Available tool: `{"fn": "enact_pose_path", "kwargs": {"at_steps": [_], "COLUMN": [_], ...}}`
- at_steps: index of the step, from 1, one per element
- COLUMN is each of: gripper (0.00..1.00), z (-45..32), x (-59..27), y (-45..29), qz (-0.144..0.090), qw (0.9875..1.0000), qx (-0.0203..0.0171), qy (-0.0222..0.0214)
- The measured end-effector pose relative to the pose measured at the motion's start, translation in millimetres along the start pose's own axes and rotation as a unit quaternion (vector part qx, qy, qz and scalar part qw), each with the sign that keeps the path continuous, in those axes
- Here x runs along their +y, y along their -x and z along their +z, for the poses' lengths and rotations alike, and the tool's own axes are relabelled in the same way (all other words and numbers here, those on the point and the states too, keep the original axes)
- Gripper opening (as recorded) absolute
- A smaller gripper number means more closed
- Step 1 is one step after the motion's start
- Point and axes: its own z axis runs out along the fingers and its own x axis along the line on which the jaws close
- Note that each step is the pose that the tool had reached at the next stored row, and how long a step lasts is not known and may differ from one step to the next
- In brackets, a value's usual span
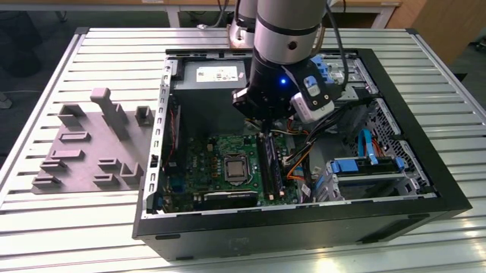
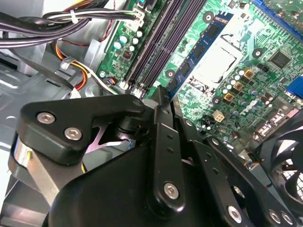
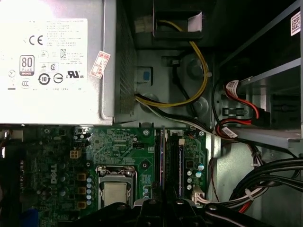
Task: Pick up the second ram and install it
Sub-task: 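Insert the second ram into the second slot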
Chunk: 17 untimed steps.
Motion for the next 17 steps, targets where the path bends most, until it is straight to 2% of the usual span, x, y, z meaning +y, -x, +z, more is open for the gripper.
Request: {"fn": "enact_pose_path", "kwargs": {"at_steps": [5,17], "gripper": [0.14,0.14], "z": [5.2,26.1], "x": [-2.7,-4.5], "y": [0.1,1.2], "qz": [0.0,0.0], "qw": [1.0,1.0], "qx": [0.0008,0.0018], "qy": [0.0002,0.0001]}}
